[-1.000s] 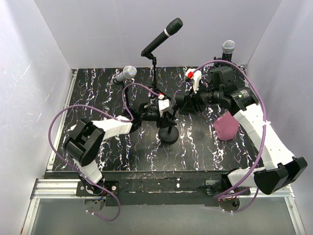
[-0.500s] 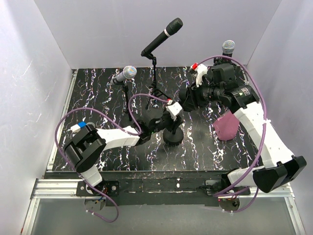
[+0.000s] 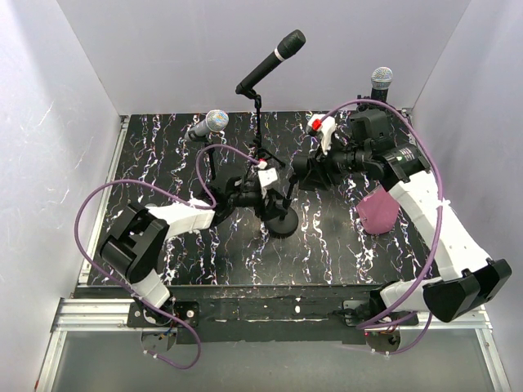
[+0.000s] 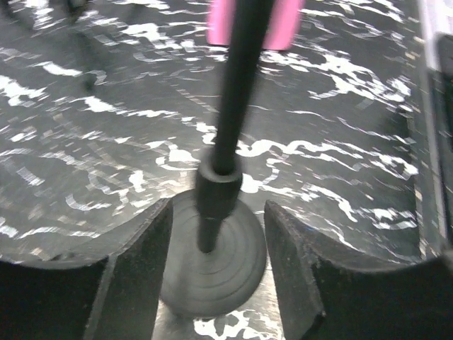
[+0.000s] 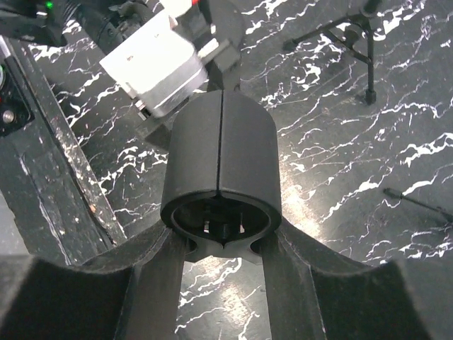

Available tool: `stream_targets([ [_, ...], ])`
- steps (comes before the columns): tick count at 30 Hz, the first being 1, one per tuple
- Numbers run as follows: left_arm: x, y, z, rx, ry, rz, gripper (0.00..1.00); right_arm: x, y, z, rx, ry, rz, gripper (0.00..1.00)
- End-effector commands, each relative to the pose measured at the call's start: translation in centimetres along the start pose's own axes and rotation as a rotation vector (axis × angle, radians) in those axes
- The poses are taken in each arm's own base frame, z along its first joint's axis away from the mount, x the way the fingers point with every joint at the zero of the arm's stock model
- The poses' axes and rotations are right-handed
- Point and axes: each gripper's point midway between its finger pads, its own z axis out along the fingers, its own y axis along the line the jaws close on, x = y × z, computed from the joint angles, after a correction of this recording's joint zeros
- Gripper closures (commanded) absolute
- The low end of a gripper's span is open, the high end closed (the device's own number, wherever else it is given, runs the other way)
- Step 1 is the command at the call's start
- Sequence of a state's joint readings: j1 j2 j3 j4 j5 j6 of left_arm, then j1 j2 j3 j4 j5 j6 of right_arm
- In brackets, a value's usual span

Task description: Remove the microphone from the stand

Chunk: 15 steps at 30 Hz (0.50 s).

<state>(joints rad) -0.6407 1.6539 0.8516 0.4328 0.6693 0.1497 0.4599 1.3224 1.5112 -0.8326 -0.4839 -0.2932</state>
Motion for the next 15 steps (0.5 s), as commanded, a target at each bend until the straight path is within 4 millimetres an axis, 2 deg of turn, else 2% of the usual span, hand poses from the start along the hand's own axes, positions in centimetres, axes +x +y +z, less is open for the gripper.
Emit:
stream_targets([
  [1, -1.0, -5.5, -0.2, 0.336, -0.046, 0.093, 0.53, 1.1, 1.2, -0.5, -0.062, 0.021, -0.111, 0.99],
  [5, -1.6, -4.9, 1.0, 0.325, -0.066, 0.093, 0.58, 1.6, 1.1, -0.5, -0.059, 0.032, -0.116, 0.99],
  [10, -2.7, -3.2, 2.0, 0.243, -0.085, 0.131, 0.65, 2.1, 1.4, -0.4, -0.070, 0.038, -0.111, 0.99],
  [12, -2.7, -2.9, 2.3, 0.228, -0.083, 0.134, 0.76, 2.3, 1.4, -0.4, -0.070, 0.041, -0.106, 0.99],
  [13, -2.8, -2.6, 2.3, 0.212, -0.083, 0.144, 0.85, 2.3, 1.4, -0.4, -0.068, 0.042, -0.100, 0.99],
  [14, -2.7, -2.3, 2.4, 0.190, -0.077, 0.144, 0.97, 2.2, 1.3, -0.3, -0.059, 0.039, -0.086, 0.99],
  [15, -2.6, -1.8, 2.5, 0.151, -0.070, 0.146, 1.00, 2.1, 1.1, -0.2, -0.045, 0.036, -0.058, 0.99],
])
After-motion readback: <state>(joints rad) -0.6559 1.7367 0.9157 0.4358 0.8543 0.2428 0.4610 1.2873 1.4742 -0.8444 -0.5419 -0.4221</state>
